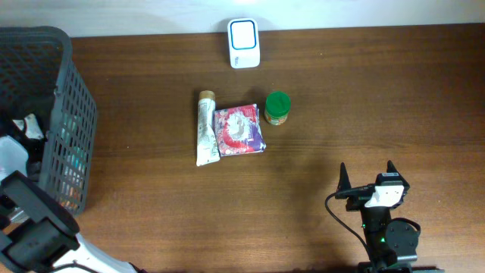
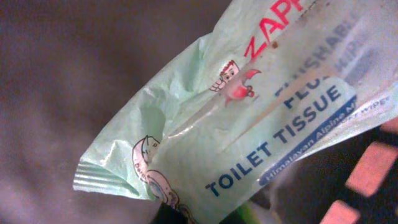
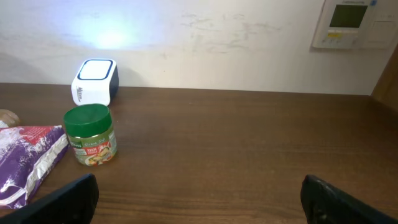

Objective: Scan the item barcode
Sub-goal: 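Grasp the mint-green toilet tissue wipes pack in the basket, then place the wipes pack left of the white tube and release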

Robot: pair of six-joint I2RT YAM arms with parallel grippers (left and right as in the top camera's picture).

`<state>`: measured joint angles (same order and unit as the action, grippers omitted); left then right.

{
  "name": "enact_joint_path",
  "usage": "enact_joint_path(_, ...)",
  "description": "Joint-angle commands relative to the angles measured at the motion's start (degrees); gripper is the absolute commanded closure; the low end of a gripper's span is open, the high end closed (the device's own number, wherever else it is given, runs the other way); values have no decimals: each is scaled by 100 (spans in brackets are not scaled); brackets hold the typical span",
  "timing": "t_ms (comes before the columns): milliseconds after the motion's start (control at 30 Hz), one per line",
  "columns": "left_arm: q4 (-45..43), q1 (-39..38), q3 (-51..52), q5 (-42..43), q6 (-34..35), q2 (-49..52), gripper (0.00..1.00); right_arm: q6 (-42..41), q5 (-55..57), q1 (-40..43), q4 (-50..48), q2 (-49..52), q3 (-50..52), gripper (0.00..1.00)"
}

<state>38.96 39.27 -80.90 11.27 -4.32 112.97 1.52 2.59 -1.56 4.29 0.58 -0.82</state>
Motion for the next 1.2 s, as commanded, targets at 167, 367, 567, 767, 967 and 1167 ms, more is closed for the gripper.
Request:
enact_joint_path(167, -251, 243, -1121, 61, 1191, -2387, 100, -31, 68, 24, 17, -37, 50, 1)
enact_joint_path(367, -437, -658, -1119, 2498, 2618, -3392, 100, -31, 68, 24, 17, -37, 50, 1)
enact_joint_path(567, 780, -3958, -1104, -651, 2872, -3193, 100, -31, 68, 24, 17, -37, 50, 2)
enact_joint_path(767, 2308, -5069, -1102, -2553, 6177, -1869, 100, -31, 68, 24, 17, -37, 50, 1)
enact_joint_path(967, 2218, -5521, -1102, -2396, 6605, -212, 100, -31, 68, 24, 17, -37, 50, 1)
enact_joint_path(1167, 1963, -5589, -1102, -2457, 6594, 546, 91, -31, 68, 24, 17, -37, 50, 1)
